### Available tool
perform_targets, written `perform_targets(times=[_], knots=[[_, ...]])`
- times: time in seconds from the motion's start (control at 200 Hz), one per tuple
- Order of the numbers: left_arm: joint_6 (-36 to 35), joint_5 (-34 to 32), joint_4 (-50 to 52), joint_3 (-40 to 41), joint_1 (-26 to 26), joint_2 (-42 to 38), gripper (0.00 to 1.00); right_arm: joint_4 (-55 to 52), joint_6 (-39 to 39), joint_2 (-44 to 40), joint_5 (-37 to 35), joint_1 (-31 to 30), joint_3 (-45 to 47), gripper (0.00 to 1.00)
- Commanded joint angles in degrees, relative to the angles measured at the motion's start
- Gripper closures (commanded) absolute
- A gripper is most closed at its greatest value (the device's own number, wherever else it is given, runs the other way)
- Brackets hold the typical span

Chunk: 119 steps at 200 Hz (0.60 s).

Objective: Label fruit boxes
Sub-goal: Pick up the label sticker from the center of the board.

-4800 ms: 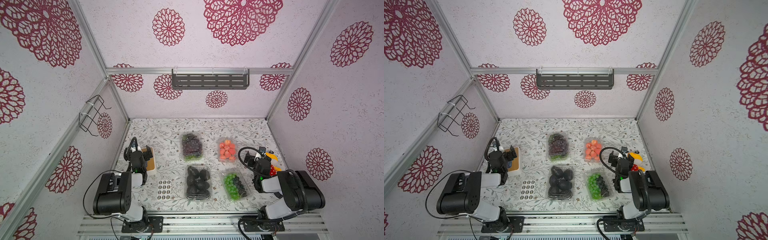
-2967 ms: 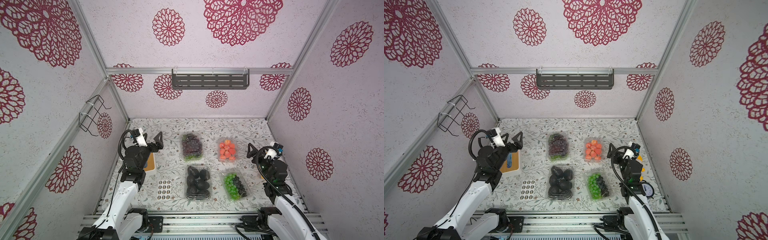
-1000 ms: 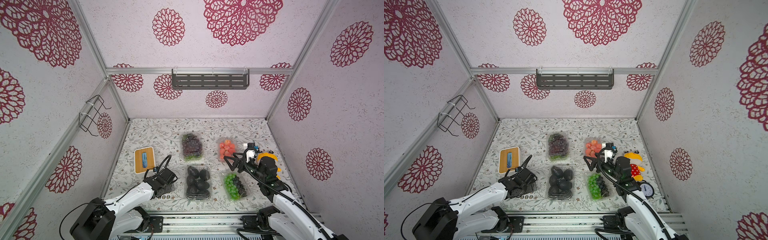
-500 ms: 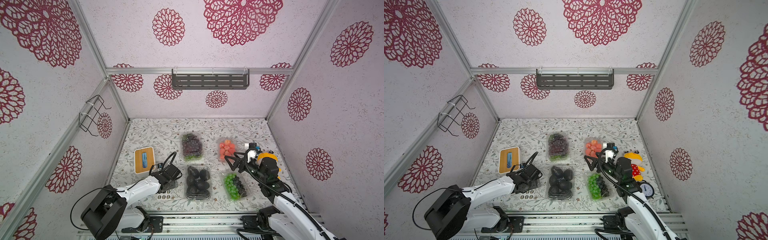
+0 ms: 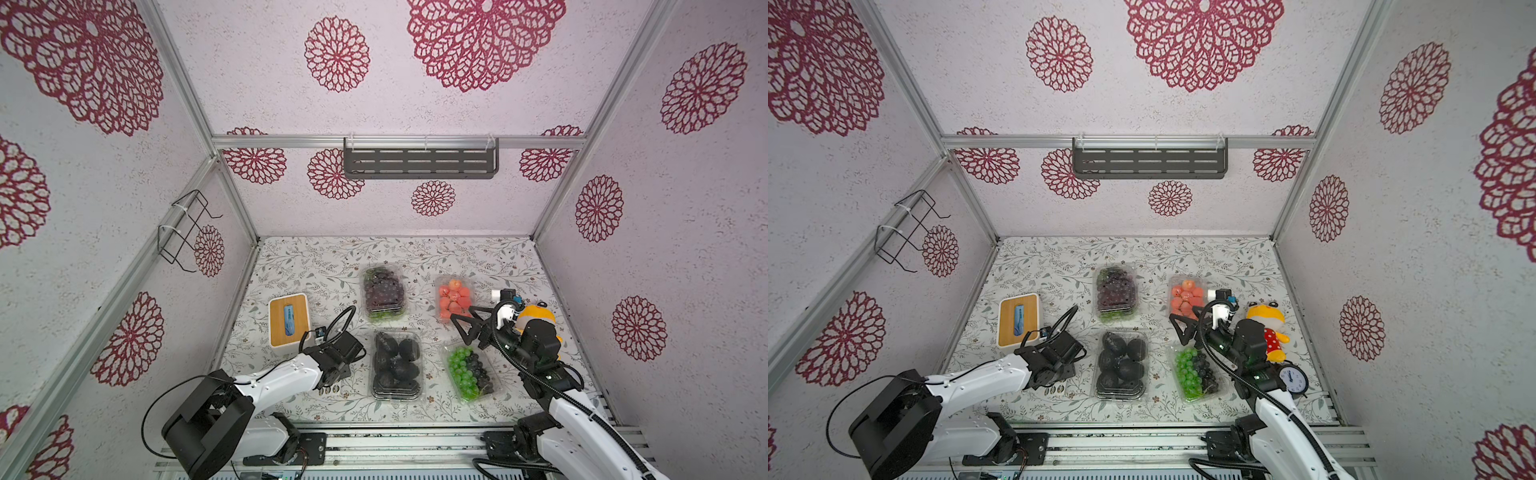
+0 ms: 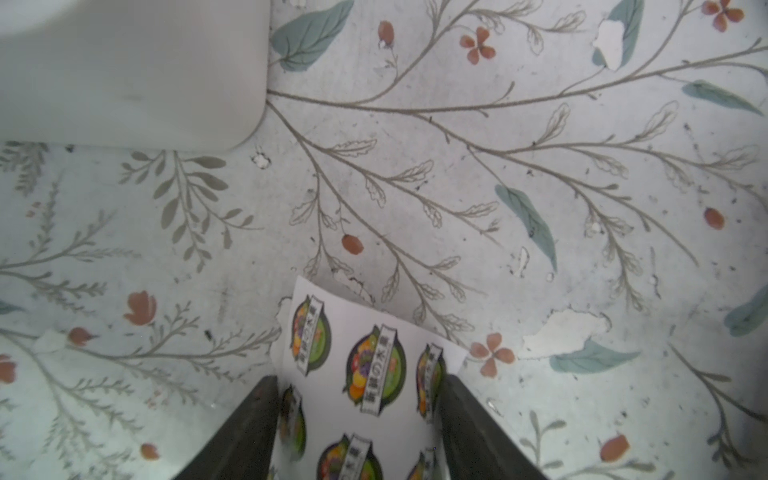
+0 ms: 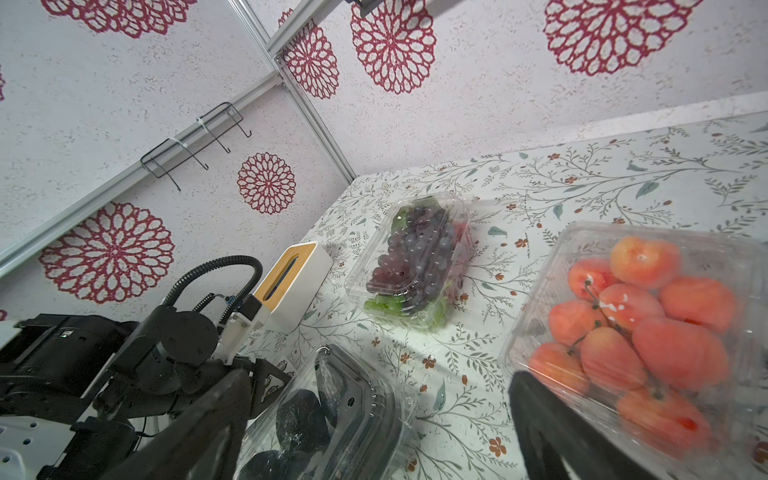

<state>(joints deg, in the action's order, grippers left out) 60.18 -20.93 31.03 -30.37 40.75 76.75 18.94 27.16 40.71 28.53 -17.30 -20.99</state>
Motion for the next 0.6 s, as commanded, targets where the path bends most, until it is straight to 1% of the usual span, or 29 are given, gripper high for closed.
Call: perform_targets(times=[0.0,0.04,0.185,0.215,0.255,0.325,0.46,0.59], knots=[[0.67,7.79,2.02,2.75,0.82,3.99,0.44,1.08,0.86,-1.11,-0.35,-0.26,-0.28,0.01],[-0.45,8.19,0.41,2.56,0.82,3.32,0.49,1.57,1.11,-0.90,0.10,-0.28,-0.19,0.01],[-3.24,7.80,-3.32,1.63,0.87,-1.83,0.50,2.75,2.25,1.14,1.71,-0.36,-0.19,0.02],[-3.55,7.74,-3.86,1.71,0.90,-3.23,0.52,3.22,2.53,1.51,2.11,-0.37,-0.10,0.02],[-3.96,7.38,-4.09,1.55,0.91,-5.19,0.60,3.83,3.02,2.02,2.71,-0.44,-0.09,0.03],[-4.74,6.67,-4.48,1.57,0.91,-8.61,0.64,5.10,4.07,2.69,3.51,-0.78,-0.10,0.03],[-6.16,5.21,-4.92,1.72,0.75,-14.02,0.66,6.89,5.41,3.78,4.51,-3.07,-0.35,0.04],[-7.83,4.49,-5.26,0.38,0.73,-16.90,0.66,8.09,5.96,5.48,3.33,-7.18,-1.06,0.06]])
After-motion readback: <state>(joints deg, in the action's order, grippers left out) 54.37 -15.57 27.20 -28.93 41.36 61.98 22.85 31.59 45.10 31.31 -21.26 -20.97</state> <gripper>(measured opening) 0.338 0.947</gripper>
